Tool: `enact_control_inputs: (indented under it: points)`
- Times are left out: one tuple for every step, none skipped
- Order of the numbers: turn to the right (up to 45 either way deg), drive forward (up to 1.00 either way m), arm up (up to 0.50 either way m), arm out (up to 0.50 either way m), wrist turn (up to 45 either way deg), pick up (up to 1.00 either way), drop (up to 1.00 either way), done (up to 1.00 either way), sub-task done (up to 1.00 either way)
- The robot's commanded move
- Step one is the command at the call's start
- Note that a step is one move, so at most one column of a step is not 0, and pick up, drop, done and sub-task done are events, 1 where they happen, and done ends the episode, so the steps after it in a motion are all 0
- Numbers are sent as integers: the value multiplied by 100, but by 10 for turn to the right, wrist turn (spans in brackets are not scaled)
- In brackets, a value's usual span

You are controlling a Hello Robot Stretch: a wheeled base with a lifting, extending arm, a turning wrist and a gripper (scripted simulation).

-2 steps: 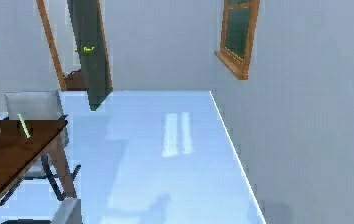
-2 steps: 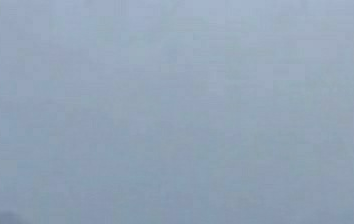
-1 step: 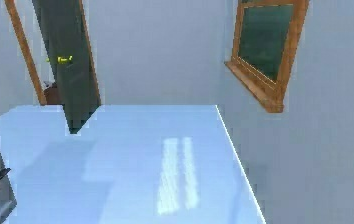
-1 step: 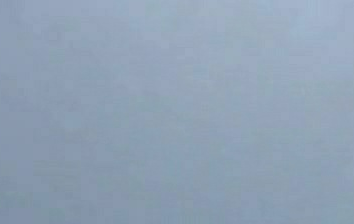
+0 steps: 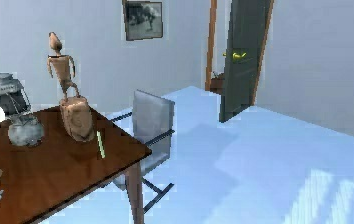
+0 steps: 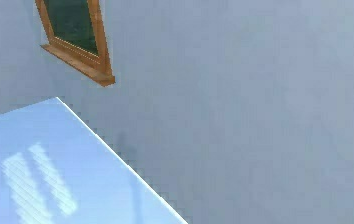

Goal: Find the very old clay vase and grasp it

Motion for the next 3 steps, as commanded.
enact_control_inputs:
  points:
    - [-60,0,0,0,0,0,0,0,0]
    - [0,50,0,0,0,0,0,0,0]
    - [-450,0,0,0,0,0,0,0,0]
